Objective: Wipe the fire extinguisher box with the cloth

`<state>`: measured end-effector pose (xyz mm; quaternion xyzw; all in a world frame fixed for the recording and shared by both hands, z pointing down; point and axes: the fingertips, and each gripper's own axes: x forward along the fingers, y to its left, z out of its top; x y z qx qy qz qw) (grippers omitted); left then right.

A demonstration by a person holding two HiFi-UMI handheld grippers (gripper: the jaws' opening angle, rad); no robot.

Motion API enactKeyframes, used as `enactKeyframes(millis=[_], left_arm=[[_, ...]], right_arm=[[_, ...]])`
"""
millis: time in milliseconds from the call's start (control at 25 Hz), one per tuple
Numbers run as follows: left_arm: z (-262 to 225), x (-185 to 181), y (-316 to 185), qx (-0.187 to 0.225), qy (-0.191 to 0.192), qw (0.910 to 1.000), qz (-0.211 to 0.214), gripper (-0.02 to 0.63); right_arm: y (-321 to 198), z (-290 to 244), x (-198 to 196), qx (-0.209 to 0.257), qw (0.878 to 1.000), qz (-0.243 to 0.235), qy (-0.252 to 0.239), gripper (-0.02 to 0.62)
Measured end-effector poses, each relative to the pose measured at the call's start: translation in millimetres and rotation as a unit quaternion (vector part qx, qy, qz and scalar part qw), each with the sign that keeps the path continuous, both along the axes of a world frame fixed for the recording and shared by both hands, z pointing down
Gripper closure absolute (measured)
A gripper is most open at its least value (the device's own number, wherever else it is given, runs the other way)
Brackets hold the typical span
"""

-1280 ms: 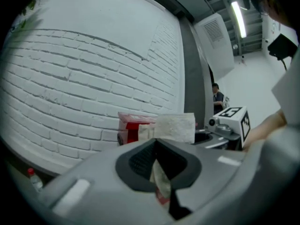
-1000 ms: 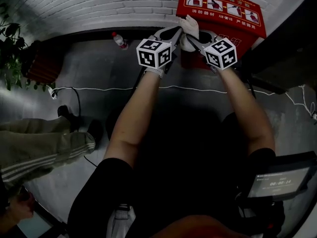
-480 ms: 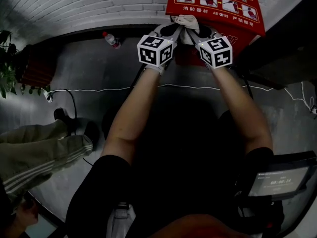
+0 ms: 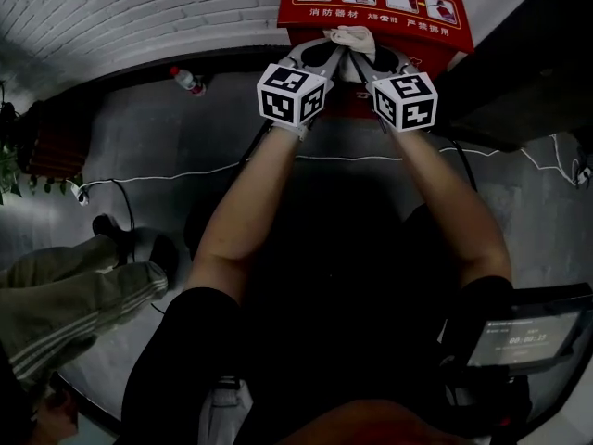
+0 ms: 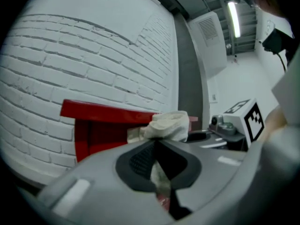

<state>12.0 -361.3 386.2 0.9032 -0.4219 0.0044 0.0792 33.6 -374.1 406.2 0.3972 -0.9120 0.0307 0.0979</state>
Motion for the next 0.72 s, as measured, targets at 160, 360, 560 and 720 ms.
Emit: enactKeyframes(millis=[160, 360, 560, 720], left_arm=[[-0.7, 29.9, 2.1, 0.006, -0.003, 0.9997, 0.024, 0.603], [0.9, 64.8, 5.4, 0.018, -0.021, 0.9982, 0.053, 0.603], [4.3, 90.7, 8.9, 0.017, -0.025, 0.9971, 0.070, 0.603], [6.4, 103.8, 12.4, 0.015, -0.027, 0.9964, 0.078, 0.603]], right_arm=[[0.8, -0.9, 31.9, 0.000, 1.000, 0.021, 0.004, 0.488], [0.4, -2.5, 77.0, 0.001, 0.999, 0.053, 0.006, 0.486], [0.3, -3.8, 122.4, -0.001, 0.996, 0.088, 0.006, 0.485], [0.7, -5.7, 152.9, 0.000, 0.993, 0.115, 0.008, 0.485]])
